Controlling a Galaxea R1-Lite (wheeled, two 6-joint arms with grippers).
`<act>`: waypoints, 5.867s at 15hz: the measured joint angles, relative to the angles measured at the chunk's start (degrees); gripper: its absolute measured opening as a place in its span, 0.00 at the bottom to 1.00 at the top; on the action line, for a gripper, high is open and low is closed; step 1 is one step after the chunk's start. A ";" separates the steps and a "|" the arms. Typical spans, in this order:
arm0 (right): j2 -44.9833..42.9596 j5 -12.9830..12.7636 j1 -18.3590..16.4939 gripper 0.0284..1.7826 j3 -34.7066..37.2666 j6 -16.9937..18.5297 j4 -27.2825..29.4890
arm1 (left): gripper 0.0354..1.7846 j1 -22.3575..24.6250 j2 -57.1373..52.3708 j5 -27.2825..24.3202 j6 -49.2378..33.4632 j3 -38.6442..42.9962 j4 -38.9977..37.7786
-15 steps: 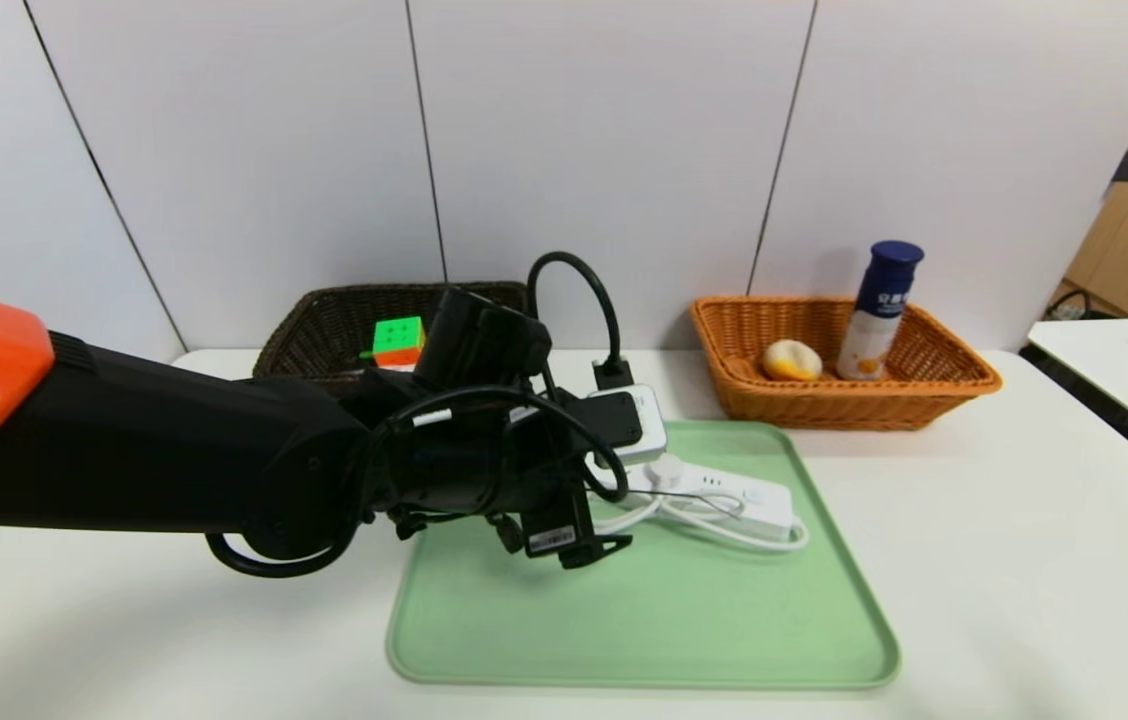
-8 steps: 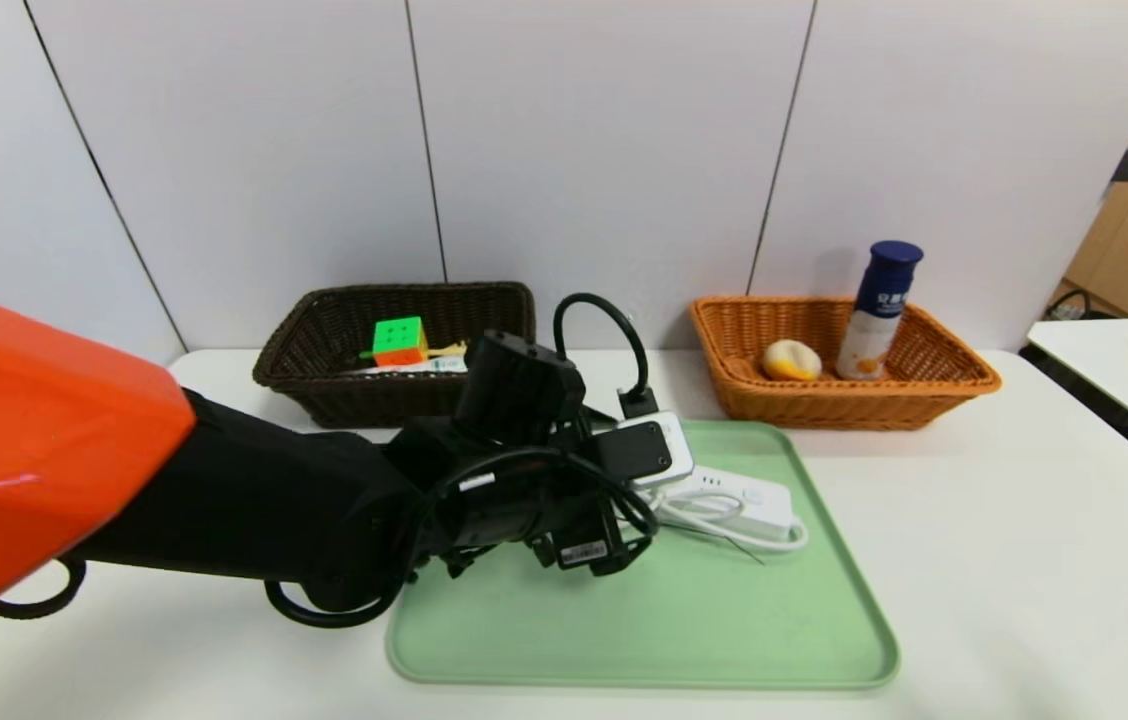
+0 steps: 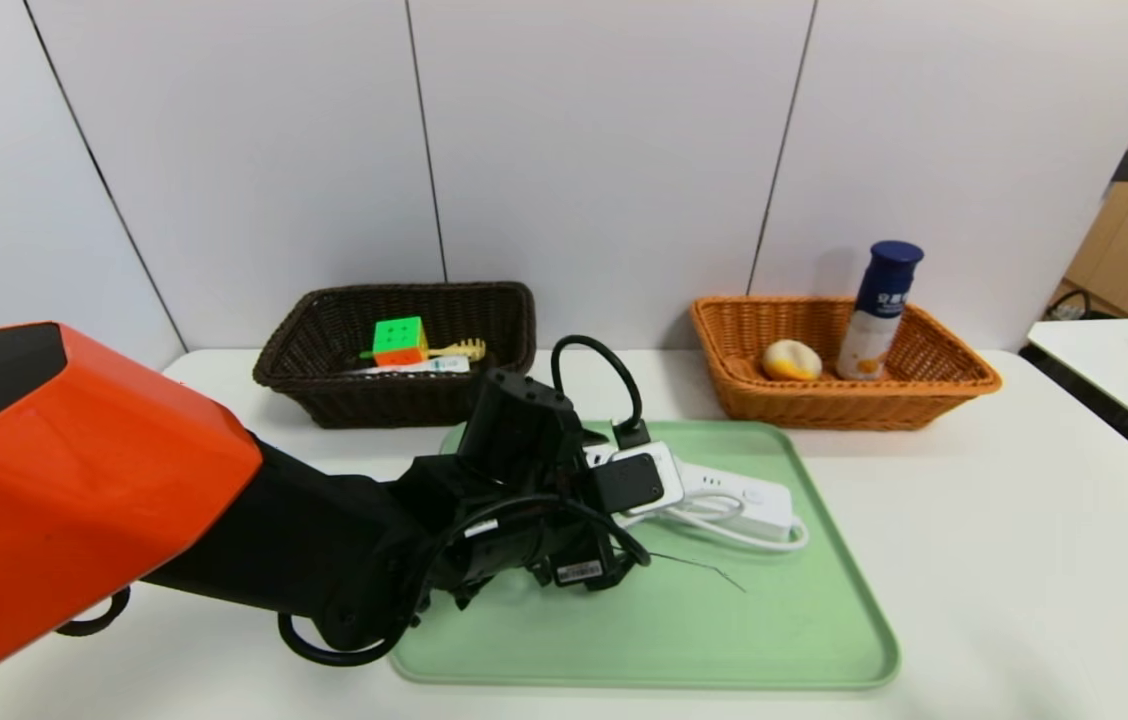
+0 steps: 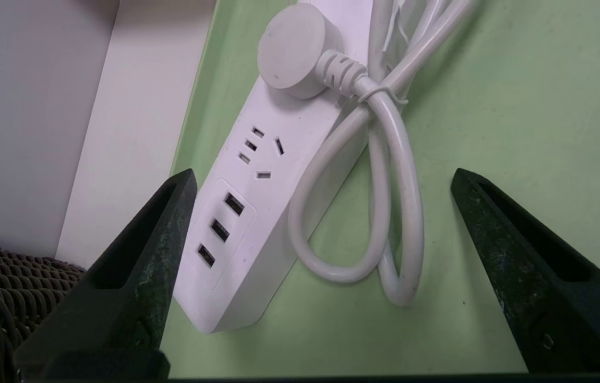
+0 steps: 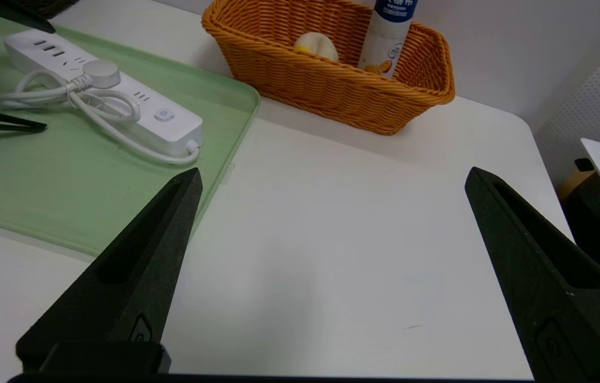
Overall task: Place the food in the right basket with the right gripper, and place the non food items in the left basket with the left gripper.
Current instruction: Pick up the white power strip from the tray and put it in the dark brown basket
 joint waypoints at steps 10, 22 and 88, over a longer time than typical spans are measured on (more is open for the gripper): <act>-0.02 0.13 0.13 0.96 0.02 -0.01 0.01 | 0.94 -0.46 1.78 0.94 1.66 0.38 -5.12; -0.71 0.02 0.18 0.96 0.09 0.02 0.06 | 0.54 -0.77 0.72 1.18 1.96 3.58 -4.79; -0.93 -0.24 0.60 0.96 1.68 0.33 0.04 | 0.22 30.55 -8.83 0.85 -26.60 -12.93 6.92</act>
